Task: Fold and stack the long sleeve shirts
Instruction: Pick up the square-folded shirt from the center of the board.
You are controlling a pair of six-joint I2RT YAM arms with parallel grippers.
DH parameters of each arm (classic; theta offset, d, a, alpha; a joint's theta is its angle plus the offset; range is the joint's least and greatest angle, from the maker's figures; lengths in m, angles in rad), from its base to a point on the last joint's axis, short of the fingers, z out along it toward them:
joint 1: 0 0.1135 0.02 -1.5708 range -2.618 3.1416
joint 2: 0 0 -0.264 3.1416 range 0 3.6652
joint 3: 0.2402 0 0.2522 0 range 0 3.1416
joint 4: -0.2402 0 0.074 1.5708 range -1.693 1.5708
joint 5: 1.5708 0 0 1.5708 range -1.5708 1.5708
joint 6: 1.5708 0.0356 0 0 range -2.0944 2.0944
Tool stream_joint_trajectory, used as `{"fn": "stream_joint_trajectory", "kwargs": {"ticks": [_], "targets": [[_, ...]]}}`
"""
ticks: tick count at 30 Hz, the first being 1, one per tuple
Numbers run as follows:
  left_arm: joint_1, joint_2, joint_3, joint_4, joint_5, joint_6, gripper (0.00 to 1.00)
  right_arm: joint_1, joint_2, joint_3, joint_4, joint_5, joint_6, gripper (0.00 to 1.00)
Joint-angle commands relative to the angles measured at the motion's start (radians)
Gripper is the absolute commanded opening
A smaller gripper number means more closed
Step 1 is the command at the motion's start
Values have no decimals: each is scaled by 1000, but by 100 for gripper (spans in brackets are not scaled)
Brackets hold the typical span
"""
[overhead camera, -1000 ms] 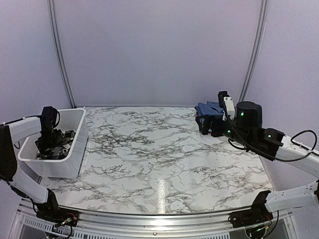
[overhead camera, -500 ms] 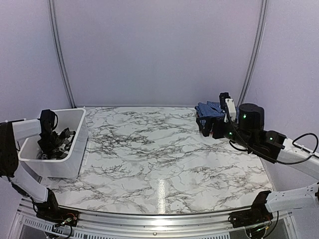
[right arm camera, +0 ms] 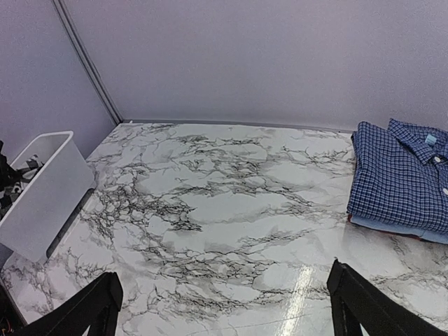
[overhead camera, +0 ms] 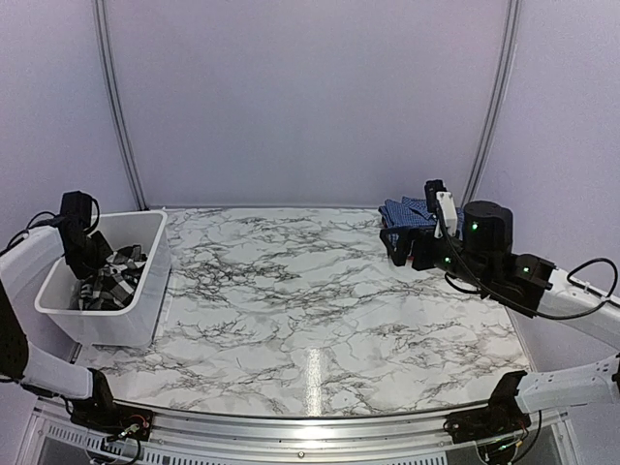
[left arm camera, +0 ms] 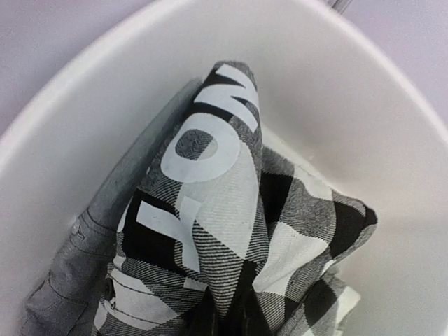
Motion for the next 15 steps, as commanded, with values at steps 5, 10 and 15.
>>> {"fn": "stream_joint_trajectory", "kwargs": {"ticks": [5, 10, 15], "targets": [[-70, -168, 279, -51, 74, 54, 0, -3, 27, 44, 18, -17, -14, 98], [-158, -200, 433, -24, 114, 82, 0, -3, 40, 55, 21, -25, -13, 99], [-309, -180, 612, 21, 142, 129, 0, -2, 45, 67, 24, -36, -12, 99]]}}
